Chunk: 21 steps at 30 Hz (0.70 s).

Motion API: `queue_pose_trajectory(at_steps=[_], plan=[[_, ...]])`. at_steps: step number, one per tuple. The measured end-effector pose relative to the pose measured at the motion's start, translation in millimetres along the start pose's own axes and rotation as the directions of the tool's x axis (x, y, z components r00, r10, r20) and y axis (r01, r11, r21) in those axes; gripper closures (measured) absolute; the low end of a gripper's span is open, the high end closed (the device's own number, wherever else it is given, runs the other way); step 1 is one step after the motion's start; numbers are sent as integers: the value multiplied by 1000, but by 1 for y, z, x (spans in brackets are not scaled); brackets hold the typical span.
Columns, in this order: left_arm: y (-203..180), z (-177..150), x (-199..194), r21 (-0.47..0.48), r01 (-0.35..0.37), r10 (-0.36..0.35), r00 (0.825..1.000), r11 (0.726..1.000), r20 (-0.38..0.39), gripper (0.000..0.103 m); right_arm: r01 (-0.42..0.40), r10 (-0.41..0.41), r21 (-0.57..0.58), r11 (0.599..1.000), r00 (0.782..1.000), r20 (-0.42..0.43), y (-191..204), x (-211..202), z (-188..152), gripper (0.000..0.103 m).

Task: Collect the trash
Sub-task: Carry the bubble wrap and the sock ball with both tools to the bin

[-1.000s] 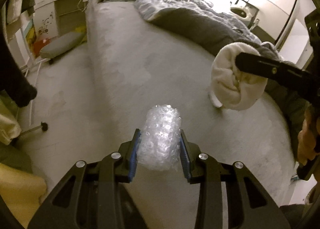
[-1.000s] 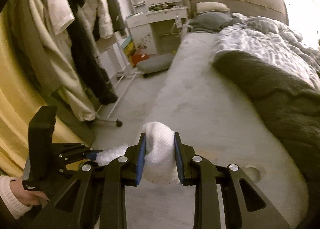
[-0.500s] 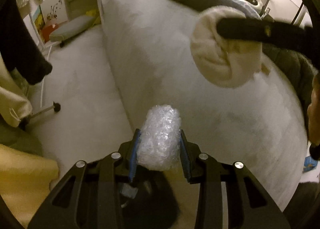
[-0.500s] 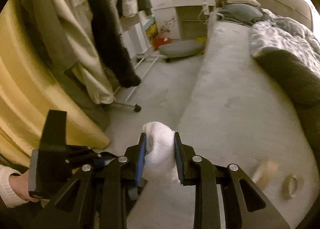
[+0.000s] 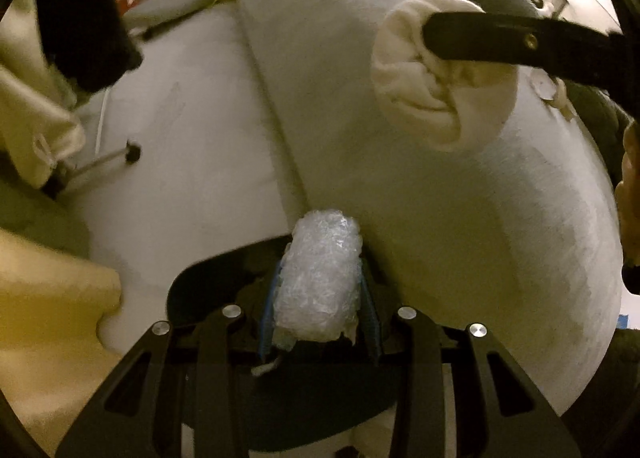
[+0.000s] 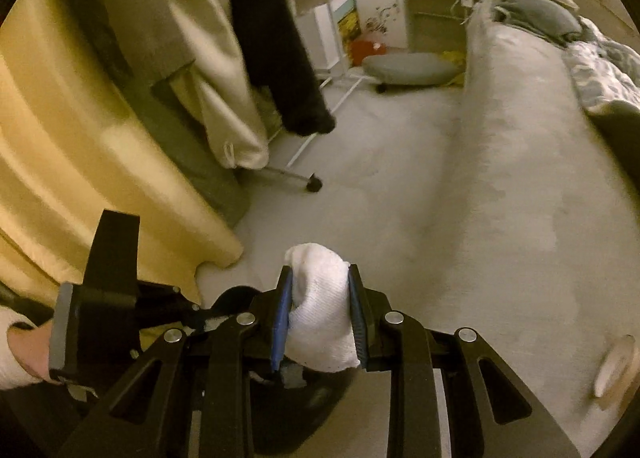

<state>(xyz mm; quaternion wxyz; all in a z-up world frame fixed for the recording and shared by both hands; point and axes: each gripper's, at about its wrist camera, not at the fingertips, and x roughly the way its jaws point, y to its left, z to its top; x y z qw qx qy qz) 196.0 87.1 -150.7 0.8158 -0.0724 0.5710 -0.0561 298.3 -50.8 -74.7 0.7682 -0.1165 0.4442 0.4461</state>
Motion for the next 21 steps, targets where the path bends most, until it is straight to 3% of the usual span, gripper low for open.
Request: queue_pose_trajectory(at_steps=[13,21], plan=[[44,-50,20,-33,17,-22,987,999,-161,62,-63,51,-88,994,990,-128,54,65,-6,76],[58,-65,22,-20,20,-23,983,1000,-181,41,-65,44,-103,993,979,-197,64,91,-13,76]])
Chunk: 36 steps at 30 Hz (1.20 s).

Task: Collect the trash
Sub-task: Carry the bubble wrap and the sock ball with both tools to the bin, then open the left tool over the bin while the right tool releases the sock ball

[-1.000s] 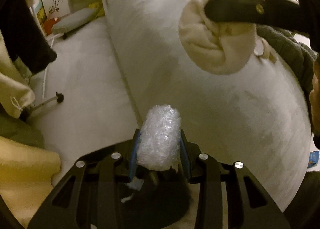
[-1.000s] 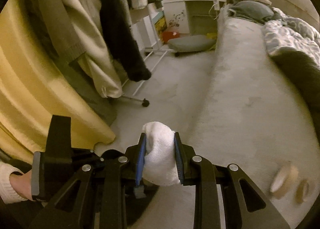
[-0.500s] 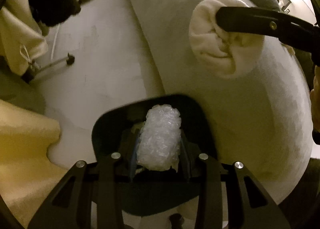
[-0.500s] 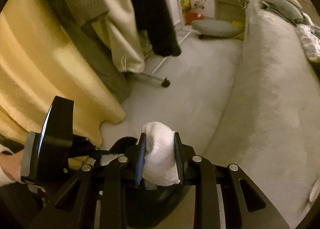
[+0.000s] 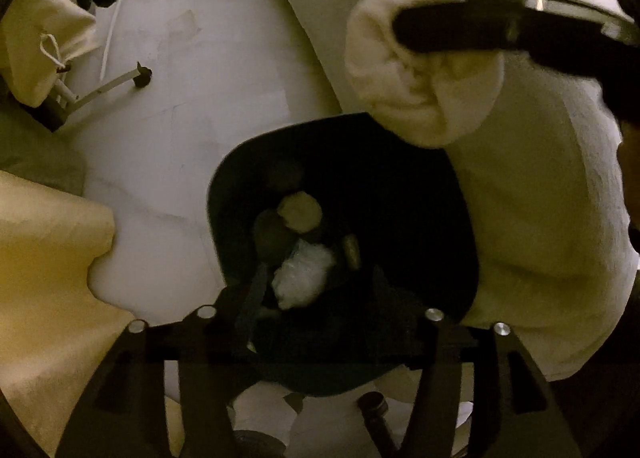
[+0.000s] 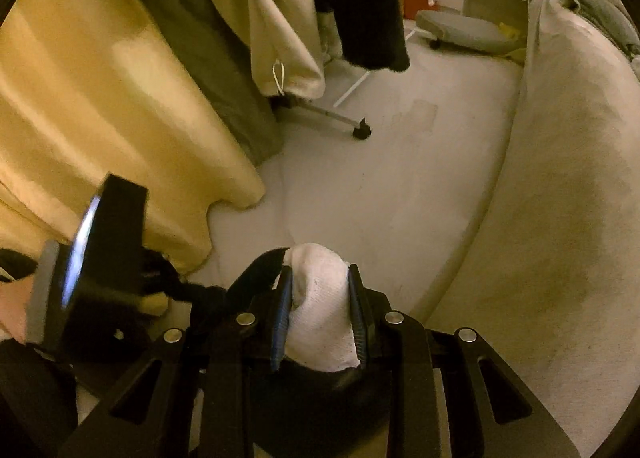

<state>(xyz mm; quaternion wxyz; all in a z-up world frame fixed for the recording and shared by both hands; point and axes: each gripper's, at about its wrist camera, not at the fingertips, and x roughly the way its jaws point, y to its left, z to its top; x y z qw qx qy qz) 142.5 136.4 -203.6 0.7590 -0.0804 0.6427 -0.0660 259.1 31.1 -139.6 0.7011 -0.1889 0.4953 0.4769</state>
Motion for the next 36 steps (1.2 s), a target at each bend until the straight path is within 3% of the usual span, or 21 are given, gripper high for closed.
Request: queue_pose_trajectory(at_steps=[4,11,22,26,31,36], plan=[[13,3,-11,-23,14,-12,998,1000,57,33,0,0,-2,1000,999,-34,4,12,-2,76],[26,5,-41,-49,25,-15,982,998,187,33,2,-2,-6,1000,995,-100,4,32,-9,76],[43,16,-90,-86,21,12,929,996,371,43,20,-22,-11,1000,976,-217,4,73,-29,76],[41,19,-103,-79,23,12,910,997,414,49,21,-26,-25,999,966,-256,7,84,-34,76],[33,24,-120,-57,14,15,881,998,472,51,25,-36,-39,999,950,-312,10,94,-44,74],[28,31,-133,-58,16,15,864,998,504,51,25,-45,-61,998,934,-355,15,99,-51,73]])
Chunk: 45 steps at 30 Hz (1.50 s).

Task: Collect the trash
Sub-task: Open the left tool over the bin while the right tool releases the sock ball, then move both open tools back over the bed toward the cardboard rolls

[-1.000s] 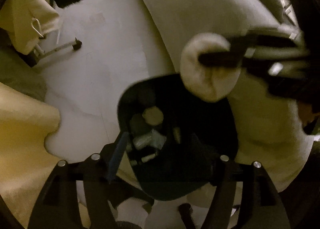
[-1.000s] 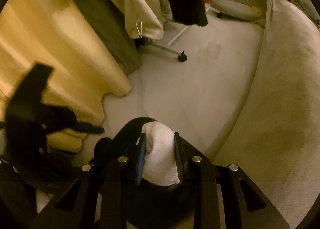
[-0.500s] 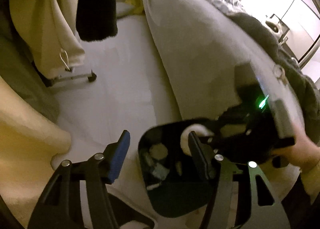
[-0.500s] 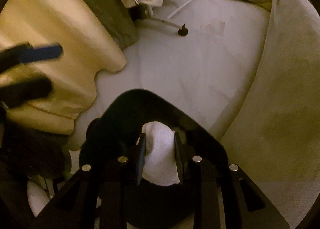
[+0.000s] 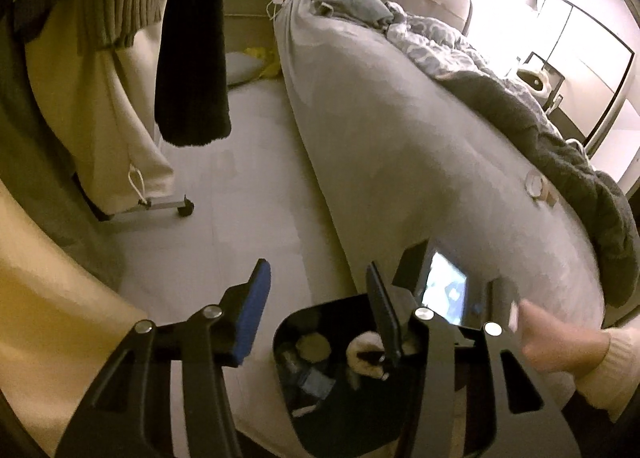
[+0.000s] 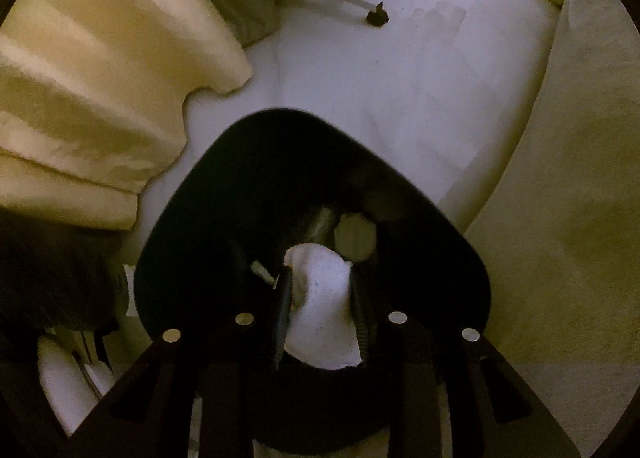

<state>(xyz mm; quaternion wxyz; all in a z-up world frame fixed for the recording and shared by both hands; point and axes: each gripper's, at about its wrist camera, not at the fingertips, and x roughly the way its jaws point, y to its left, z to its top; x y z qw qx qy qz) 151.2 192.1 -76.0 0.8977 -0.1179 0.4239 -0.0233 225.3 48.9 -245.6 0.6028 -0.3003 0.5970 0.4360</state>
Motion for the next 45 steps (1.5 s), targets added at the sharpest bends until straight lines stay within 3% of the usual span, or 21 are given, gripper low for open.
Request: queue_pose_trajectory(at_steps=[5,8,10,25,31,45], plan=[[-10,12,-8,10,3,-3,999,1000,38,51,7,-8,-33,999,999,-41,9,2,-2,70],[-17,20,-13,17,1,-2,998,1000,68,51,15,-17,-43,999,999,-48,12,0,-2,56],[-21,28,-17,25,-7,5,996,1000,92,51,20,-22,-46,999,999,-41,14,-4,0,55],[-51,72,-43,13,-43,39,973,999,227,46,0,2,-14,1000,989,146,-3,-67,-1,54],[-73,83,-39,24,-21,14,970,1000,242,43,16,-20,19,1000,963,268,-14,-105,-7,54],[-129,96,-16,71,0,-17,969,997,247,36,85,-157,166,982,856,492,-81,-187,-61,49]])
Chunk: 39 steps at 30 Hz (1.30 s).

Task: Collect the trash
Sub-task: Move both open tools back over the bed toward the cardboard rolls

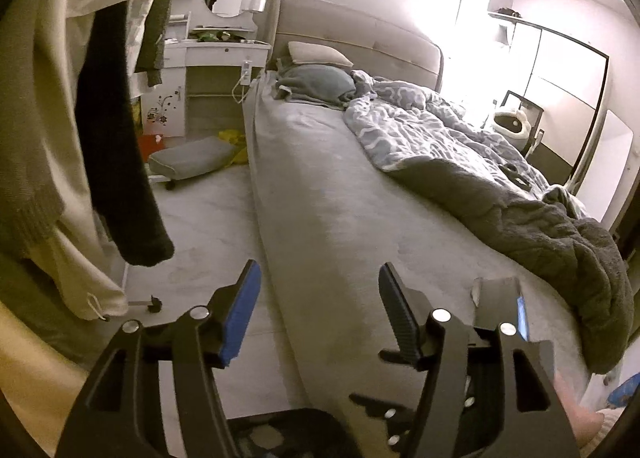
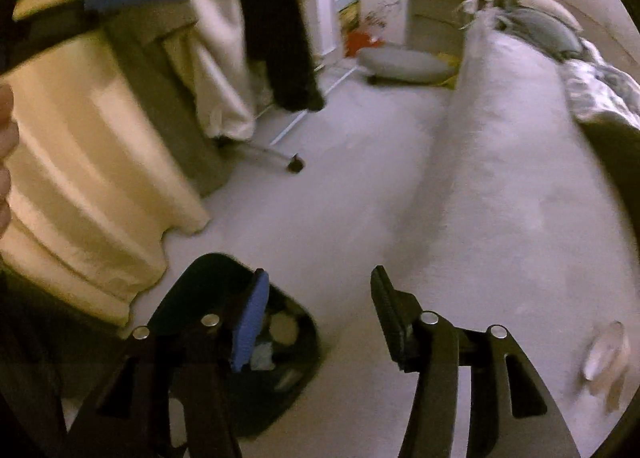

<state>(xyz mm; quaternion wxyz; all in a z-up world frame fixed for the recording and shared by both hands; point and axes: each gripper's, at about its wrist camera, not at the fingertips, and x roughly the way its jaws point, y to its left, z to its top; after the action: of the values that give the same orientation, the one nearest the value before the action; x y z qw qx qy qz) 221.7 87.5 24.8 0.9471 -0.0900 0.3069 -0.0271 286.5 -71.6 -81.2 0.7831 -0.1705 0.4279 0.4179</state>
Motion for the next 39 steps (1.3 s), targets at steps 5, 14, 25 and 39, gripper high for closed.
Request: queue_pose_trajectory(at_steps=[5,14,25,39], plan=[[-17,2,7,10,12,-12,1000,1000,12,34,49,-52,71,996,997,48,-36,-22,-8,49],[-50,4,24,32,37,-37,999,999,5,27,149,-172,162,975,975,142,-84,-63,-27,41],[-93,-4,59,56,91,-89,995,994,-46,17,210,-276,297,932,940,200,-140,-97,-53,33],[-144,-19,101,98,166,-154,981,981,-121,11,253,-356,429,867,918,178,-194,-111,-87,24]])
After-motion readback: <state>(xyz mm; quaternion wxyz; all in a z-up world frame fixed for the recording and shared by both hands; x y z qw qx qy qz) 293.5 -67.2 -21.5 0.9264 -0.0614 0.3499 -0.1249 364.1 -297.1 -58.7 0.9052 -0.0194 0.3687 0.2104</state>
